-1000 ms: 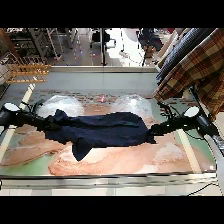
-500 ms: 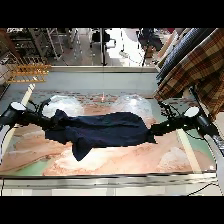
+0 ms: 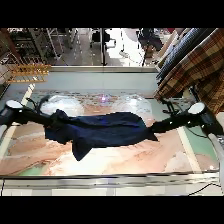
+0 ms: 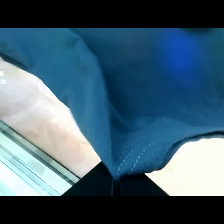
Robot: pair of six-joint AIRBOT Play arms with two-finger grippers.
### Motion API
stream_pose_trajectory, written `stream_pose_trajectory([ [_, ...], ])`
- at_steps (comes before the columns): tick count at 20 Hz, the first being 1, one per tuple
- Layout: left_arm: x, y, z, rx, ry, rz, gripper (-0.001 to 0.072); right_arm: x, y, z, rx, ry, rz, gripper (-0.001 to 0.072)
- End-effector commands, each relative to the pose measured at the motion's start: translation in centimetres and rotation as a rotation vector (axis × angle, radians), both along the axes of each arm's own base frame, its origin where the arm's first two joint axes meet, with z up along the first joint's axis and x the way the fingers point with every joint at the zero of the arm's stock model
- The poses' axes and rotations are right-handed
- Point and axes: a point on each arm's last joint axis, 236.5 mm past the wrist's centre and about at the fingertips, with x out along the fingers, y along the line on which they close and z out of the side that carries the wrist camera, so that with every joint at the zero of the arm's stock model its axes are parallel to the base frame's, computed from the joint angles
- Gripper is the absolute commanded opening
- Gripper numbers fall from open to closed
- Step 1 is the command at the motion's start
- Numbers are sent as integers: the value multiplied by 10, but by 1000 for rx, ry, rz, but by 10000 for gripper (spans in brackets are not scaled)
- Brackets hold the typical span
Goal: Fold the clothes and pants, and hang the long-sleeved shirts on hangers.
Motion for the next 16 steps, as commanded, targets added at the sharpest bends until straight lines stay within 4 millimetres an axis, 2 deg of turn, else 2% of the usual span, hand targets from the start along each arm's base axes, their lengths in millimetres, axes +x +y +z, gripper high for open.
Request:
stream_pose_trajectory([
  [1, 20, 15, 171, -426, -348, 126, 13, 3, -8, 88, -85, -236, 50, 18],
  [2, 16, 31, 228, -533, -472, 173, 12, 6, -16, 131, -144, -364, 27, 18],
  [3, 3, 49, 287, -631, -607, 204, 12, 7, -27, 173, -207, -484, -24, 18],
  [4, -16, 63, 336, -709, -728, 222, 12, 2, -40, 223, -277, -621, -90, 18],
  [6, -70, 85, 431, -864, -974, 235, 12, -26, -59, 325, -382, -920, -211, 18],
  [8, -142, 104, 514, -1030, -1240, 244, 12, -78, -61, 422, -424, -1226, -301, 18],
  [10, -211, 116, 570, -1150, -1452, 261, 12, -138, -56, 501, -417, -1508, -380, 18],
  [12, -259, 115, 604, -1165, -1580, 298, 12, -191, -51, 555, -388, -1724, -442, 18],
  [13, -272, 109, 614, -1121, -1631, 320, 13, -209, -47, 569, -366, -1786, -452, 18],
  [14, -283, 102, 620, -1072, -1677, 330, 12, -217, -43, 575, -347, -1813, -450, 18],
  [16, -291, 94, 624, -968, -1741, 351, 12, -212, -40, 575, -328, -1806, -439, 18],
])
